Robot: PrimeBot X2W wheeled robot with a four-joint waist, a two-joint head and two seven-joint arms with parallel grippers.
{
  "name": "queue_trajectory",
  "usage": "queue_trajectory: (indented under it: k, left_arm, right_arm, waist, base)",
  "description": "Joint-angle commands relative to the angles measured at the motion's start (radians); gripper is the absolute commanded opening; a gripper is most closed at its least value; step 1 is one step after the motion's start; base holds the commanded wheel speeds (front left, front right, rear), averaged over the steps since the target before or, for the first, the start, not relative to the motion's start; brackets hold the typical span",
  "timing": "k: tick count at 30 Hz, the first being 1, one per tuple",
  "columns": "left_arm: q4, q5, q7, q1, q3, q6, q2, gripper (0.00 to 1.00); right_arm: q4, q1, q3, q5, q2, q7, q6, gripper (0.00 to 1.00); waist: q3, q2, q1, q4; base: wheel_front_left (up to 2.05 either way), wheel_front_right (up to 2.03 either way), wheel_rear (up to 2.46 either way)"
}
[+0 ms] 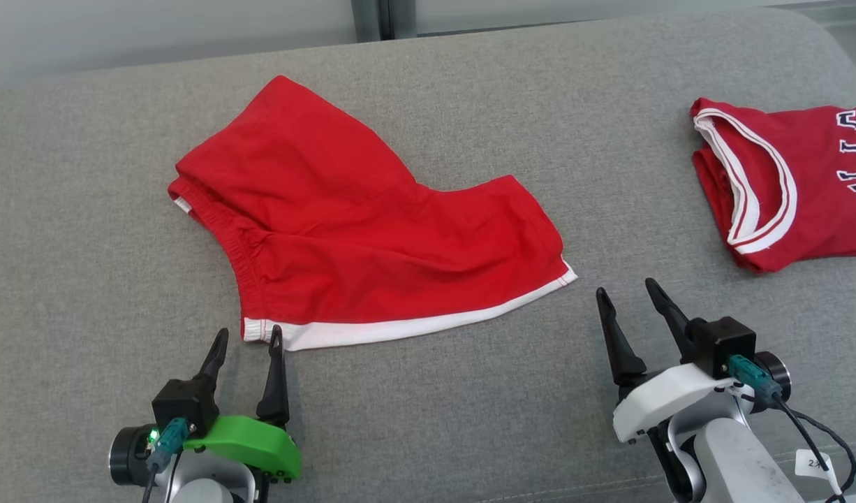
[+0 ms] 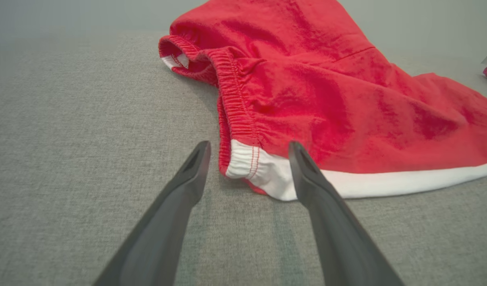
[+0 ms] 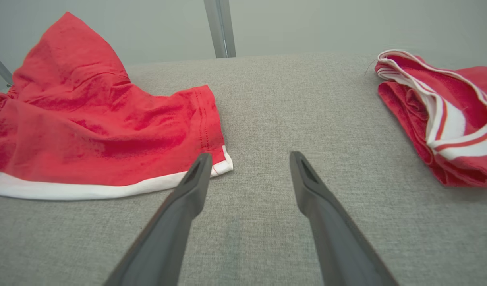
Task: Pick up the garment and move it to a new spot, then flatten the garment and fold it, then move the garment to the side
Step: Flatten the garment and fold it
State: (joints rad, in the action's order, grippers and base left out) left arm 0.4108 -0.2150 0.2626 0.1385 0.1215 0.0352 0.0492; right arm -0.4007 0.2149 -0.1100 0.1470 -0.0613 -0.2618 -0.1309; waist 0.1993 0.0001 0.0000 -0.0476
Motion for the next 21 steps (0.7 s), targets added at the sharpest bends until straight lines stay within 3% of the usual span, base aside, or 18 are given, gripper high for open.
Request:
queue_trajectory:
  k: [1,18,21]
  left_arm:
    - [0.007,-0.006,0.002,0.021,-0.005,0.005,0.003,1.00]
    - [0.053,-0.021,0.002,0.073,-0.007,0.038,0.003,1.00]
    - [0.059,-0.018,0.002,0.078,-0.004,0.041,0.003,0.96]
  right_arm:
    - [-0.008,0.012,-0.005,0.004,-0.002,-0.003,0.001,1.00]
    - [-0.017,0.039,-0.019,0.023,-0.015,-0.003,0.001,1.00]
    - [-0.016,0.041,-0.019,0.025,-0.016,-0.003,0.001,1.00]
  waist:
    - [0.023,-0.0001,0.0000,0.010]
    - [0.066,-0.0001,0.0000,0.002]
    - [0.070,-0.0001,0.0000,0.001]
  base:
    - [0.00,0.00,0.00]
    - [0.00,0.00,0.00]
    - [0.00,0.00,0.00]
